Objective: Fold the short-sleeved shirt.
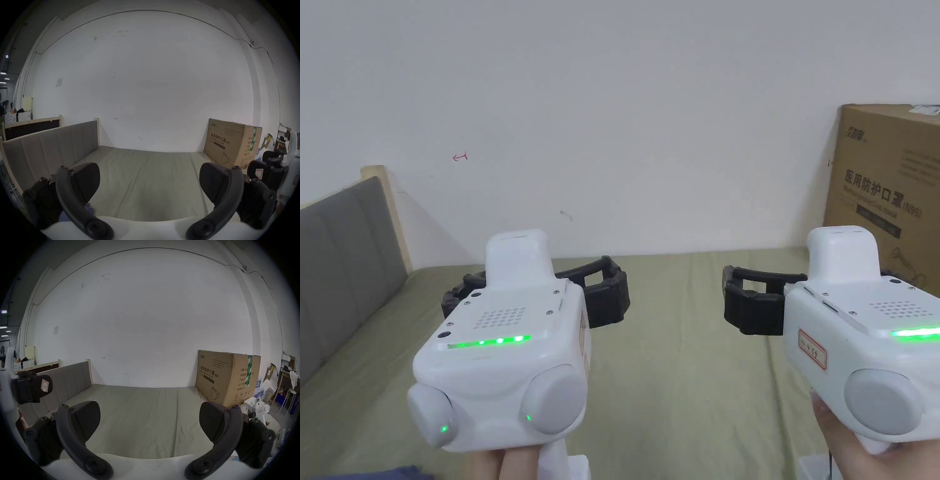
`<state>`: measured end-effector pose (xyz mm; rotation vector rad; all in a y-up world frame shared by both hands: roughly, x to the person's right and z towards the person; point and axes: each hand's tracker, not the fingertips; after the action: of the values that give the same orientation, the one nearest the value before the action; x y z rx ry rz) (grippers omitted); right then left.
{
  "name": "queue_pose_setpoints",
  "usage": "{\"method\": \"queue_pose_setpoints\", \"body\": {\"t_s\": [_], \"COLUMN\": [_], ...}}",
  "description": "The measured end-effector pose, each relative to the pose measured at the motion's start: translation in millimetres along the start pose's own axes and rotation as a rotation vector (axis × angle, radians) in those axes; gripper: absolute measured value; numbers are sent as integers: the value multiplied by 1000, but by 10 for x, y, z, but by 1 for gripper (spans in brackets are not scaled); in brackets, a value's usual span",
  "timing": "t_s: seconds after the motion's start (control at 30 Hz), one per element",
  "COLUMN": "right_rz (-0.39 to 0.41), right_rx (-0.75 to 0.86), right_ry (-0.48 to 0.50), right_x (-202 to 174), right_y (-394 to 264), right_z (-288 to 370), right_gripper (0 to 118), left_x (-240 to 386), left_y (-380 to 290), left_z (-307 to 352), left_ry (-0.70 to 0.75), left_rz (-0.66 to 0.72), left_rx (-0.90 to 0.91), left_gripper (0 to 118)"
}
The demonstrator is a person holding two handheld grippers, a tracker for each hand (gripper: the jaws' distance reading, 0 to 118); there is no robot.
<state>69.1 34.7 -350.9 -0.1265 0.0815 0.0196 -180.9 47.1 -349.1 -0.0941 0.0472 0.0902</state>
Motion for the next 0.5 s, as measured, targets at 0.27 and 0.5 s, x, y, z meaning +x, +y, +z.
{"method": "queue_pose_setpoints", "body": {"t_s": [0.27,0.5], "right_rz": [4,-3], "right_rx": [-6,-16], "right_ry": [3,1], "right_x": [-11,-1], "right_y": [-21,-30], "right_z": [-15,-25], "right_gripper": [118,118], "left_x": [50,118], "left_y": [-41,-90], "left_z": [-20,-51], "left_ry": [-20,-22], "left_rz": [-15,-40], "left_rx": [-9,-18], "left_gripper": [118,118]}}
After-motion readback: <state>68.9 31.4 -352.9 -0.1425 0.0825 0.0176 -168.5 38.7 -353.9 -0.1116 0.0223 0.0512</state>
